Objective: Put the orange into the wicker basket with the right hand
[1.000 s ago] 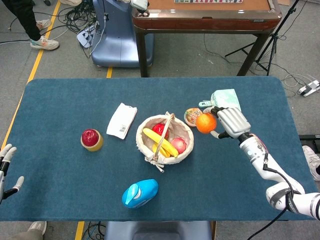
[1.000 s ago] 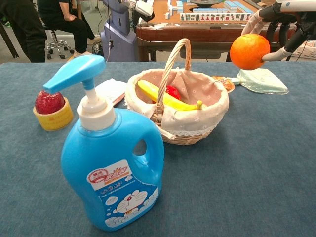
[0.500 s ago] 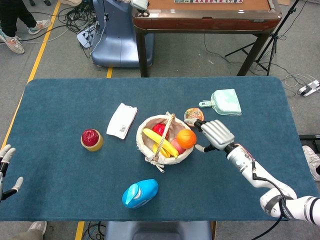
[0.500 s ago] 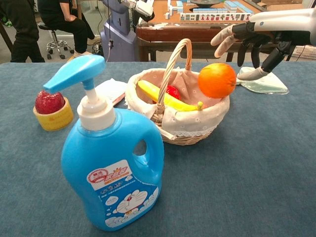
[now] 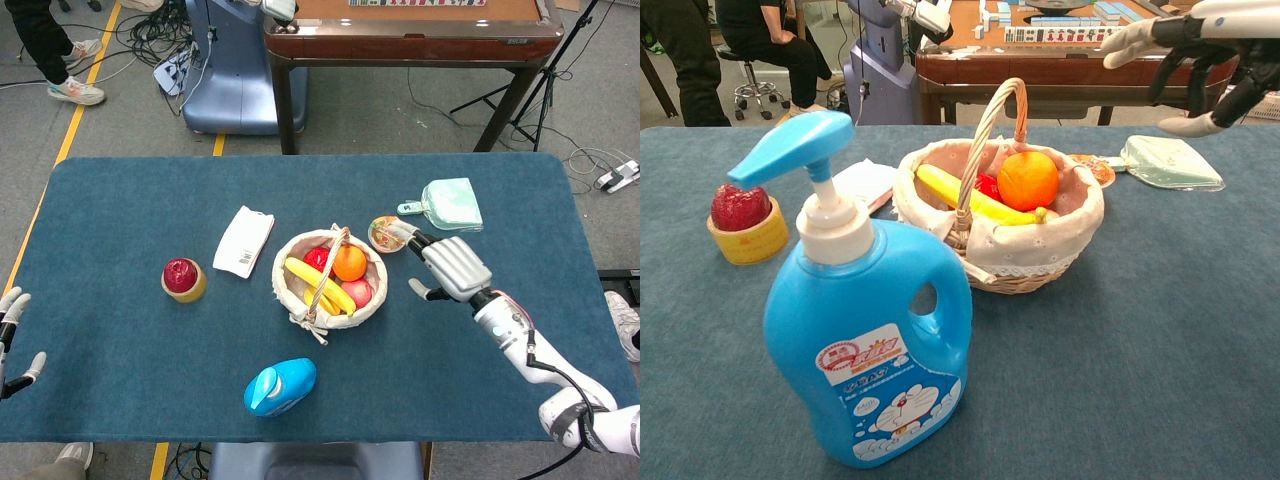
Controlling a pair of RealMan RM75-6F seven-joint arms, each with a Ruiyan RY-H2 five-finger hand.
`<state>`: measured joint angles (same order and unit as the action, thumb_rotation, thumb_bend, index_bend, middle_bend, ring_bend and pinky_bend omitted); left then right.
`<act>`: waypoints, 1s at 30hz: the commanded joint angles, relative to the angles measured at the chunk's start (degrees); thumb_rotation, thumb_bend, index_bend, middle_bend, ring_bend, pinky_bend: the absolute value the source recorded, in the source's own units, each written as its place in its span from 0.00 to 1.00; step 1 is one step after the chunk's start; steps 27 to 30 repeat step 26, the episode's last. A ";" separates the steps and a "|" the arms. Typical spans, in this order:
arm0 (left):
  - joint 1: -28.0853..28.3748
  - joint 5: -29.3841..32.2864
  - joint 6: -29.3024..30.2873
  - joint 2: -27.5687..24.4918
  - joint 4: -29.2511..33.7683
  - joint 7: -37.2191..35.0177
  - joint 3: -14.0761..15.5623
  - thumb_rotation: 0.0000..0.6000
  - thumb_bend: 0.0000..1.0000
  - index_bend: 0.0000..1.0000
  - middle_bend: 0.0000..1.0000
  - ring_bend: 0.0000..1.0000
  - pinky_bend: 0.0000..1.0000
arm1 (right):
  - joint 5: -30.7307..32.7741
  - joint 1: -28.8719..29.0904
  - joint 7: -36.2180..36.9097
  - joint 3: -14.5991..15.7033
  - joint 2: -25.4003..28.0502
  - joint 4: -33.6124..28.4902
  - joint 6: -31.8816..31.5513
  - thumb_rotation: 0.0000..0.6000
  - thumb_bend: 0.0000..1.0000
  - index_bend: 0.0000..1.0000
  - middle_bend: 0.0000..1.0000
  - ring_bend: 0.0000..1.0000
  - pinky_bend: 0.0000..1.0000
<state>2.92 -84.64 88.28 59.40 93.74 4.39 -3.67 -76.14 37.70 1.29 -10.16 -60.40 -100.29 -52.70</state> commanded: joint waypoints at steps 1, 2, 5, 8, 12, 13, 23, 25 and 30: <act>0.27 0.06 -0.28 -0.01 0.05 0.08 -0.15 1.00 0.33 0.10 0.02 0.00 0.07 | -2.00 -5.11 -3.84 2.11 2.48 -0.19 -7.31 1.00 0.37 0.00 0.11 0.27 0.51; 0.42 0.08 -0.44 0.00 0.12 0.15 -0.23 1.00 0.33 0.10 0.02 0.00 0.07 | -2.31 -6.65 -4.60 2.67 2.89 -0.22 -9.44 1.00 0.37 0.00 0.11 0.27 0.51; 0.77 -0.01 -0.82 0.07 0.25 0.38 -0.30 1.00 0.33 0.10 0.02 0.00 0.07 | -3.38 -10.70 -4.90 4.01 3.47 0.24 -14.92 1.00 0.37 0.00 0.12 0.27 0.51; 1.15 0.07 -1.54 0.24 0.39 1.20 -0.20 1.00 0.33 0.10 0.02 0.00 0.07 | -4.74 -14.61 -4.97 5.28 3.95 1.38 -20.18 1.00 0.37 0.00 0.13 0.27 0.51; 1.70 0.26 -2.17 0.33 0.83 1.59 -0.42 1.00 0.33 0.10 0.02 0.00 0.07 | -6.12 -19.47 -4.65 6.84 4.80 1.53 -26.16 1.00 0.37 0.00 0.15 0.27 0.51; 1.79 0.29 -2.25 0.36 0.91 1.60 -0.47 1.00 0.33 0.10 0.02 0.00 0.07 | -6.28 -20.50 -4.57 7.21 5.04 1.37 -27.23 1.00 0.37 0.00 0.15 0.27 0.51; 3.12 0.18 -4.14 0.63 1.22 2.12 -0.38 1.00 0.33 0.10 0.02 0.00 0.07 | -5.54 -29.27 -3.45 9.67 4.59 1.90 -34.48 1.00 0.36 0.00 0.16 0.27 0.51; 3.40 0.08 -4.51 0.69 1.32 2.11 -0.34 1.00 0.33 0.10 0.02 0.00 0.07 | -5.61 -29.86 -3.65 9.77 4.55 1.97 -34.66 1.00 0.36 0.00 0.16 0.27 0.51; 3.58 0.04 -4.78 0.72 1.37 2.16 -0.30 1.00 0.33 0.10 0.03 0.00 0.07 | -5.80 -30.08 -3.81 9.87 4.47 1.96 -34.58 1.00 0.36 0.00 0.16 0.27 0.51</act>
